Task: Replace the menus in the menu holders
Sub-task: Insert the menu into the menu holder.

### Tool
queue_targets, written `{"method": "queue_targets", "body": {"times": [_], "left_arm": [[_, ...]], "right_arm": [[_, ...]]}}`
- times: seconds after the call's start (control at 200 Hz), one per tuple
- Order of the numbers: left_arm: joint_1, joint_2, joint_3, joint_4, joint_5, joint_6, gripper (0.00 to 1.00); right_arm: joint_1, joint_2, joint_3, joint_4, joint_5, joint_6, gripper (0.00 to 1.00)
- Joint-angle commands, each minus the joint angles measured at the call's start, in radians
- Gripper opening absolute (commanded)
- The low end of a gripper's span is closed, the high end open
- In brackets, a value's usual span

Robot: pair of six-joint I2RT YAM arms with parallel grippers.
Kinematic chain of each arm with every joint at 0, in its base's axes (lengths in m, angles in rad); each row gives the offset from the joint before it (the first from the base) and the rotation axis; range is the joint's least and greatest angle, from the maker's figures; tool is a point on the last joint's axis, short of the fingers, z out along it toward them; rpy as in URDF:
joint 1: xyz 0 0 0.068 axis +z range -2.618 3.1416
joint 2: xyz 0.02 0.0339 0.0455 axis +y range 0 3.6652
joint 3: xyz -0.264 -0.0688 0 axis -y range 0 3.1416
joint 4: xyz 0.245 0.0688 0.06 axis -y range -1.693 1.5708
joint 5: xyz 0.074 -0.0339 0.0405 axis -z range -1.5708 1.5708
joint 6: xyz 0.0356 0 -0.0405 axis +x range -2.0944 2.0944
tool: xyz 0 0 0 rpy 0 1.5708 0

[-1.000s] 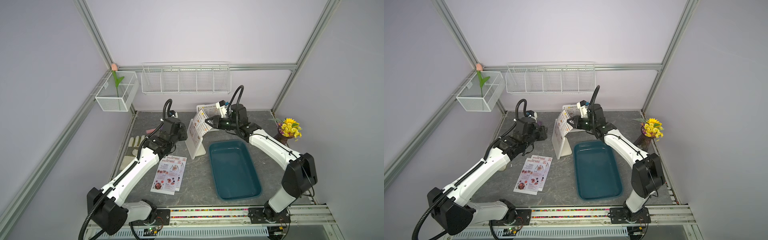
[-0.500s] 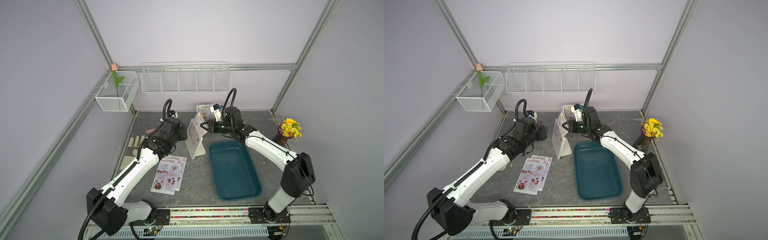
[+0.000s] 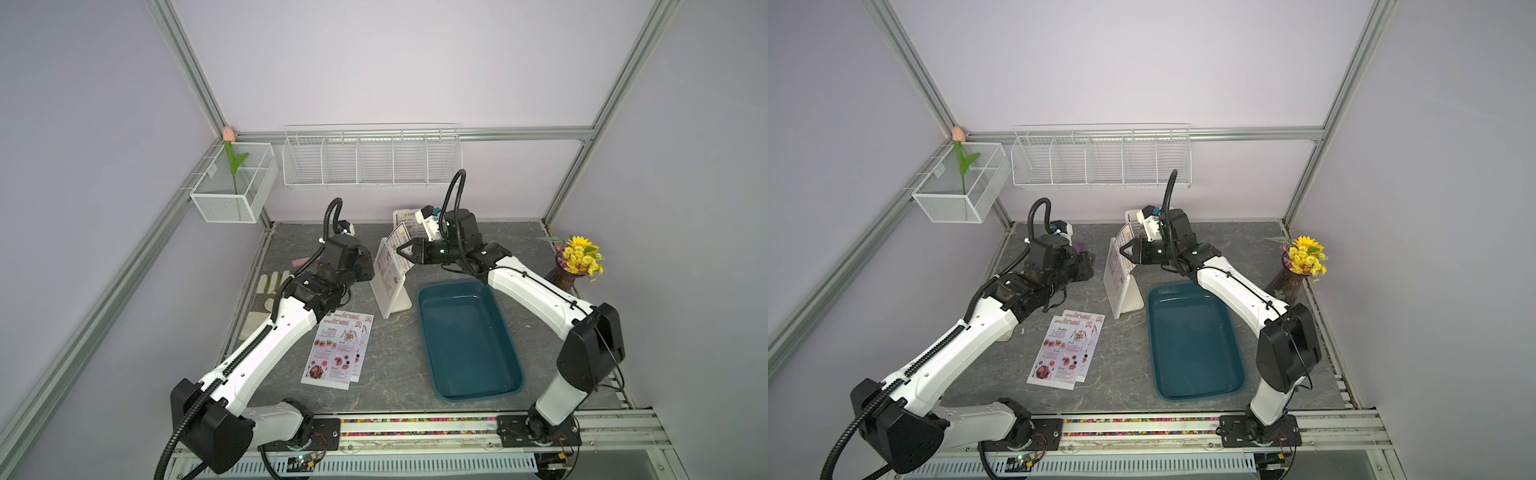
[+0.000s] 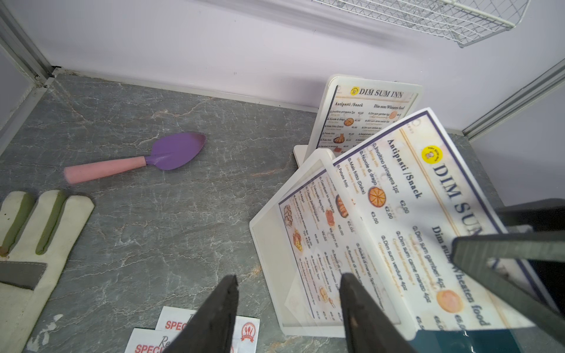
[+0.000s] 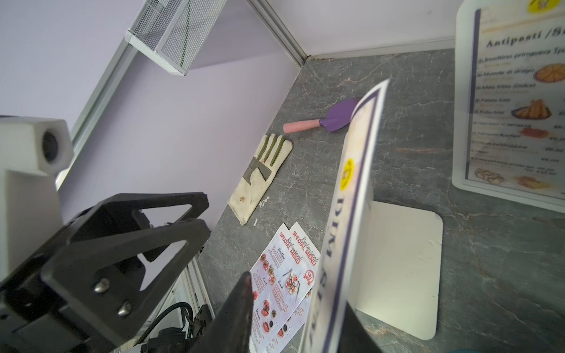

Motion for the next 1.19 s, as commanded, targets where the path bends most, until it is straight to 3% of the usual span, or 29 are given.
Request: {"method": "queue_targets", "body": {"times": [0.0, 0.29, 0.585, 0.67, 0.845, 1.015, 1.19], "left_arm": [[-0.007, -0.023, -0.008, -0.01, -0.018, -0.001, 0.56], [-0.006, -0.019, -0.008, -0.007, -0.018, -0.002, 0.56], [-0.006, -0.024, -0.002, -0.013, -0.028, 0.001, 0.56], [-0.006, -0.022, -0.002, -0.013, -0.025, 0.001, 0.56], [-0.005, -0.019, 0.004, -0.013, -0.024, 0.002, 0.56], [-0.005, -0.017, 0.005, -0.014, -0.024, 0.005, 0.56], [-0.006, -0.009, 0.012, -0.012, -0.019, 0.003, 0.56]], "right_arm": [[-0.025, 0.007, 0.051, -0.056, -0.01, -0.049, 0.39], [-0.046, 0.066, 0.115, -0.097, -0.061, -0.05, 0.22], [-0.047, 0.073, 0.121, -0.087, -0.058, -0.043, 0.15], [-0.046, 0.069, 0.117, -0.084, -0.057, -0.043, 0.16], [-0.057, 0.063, 0.116, -0.076, -0.054, -0.037, 0.31], [-0.066, 0.071, 0.129, -0.08, -0.055, -0.031, 0.23], [-0.072, 0.067, 0.131, -0.075, -0.052, -0.027, 0.21]]}}
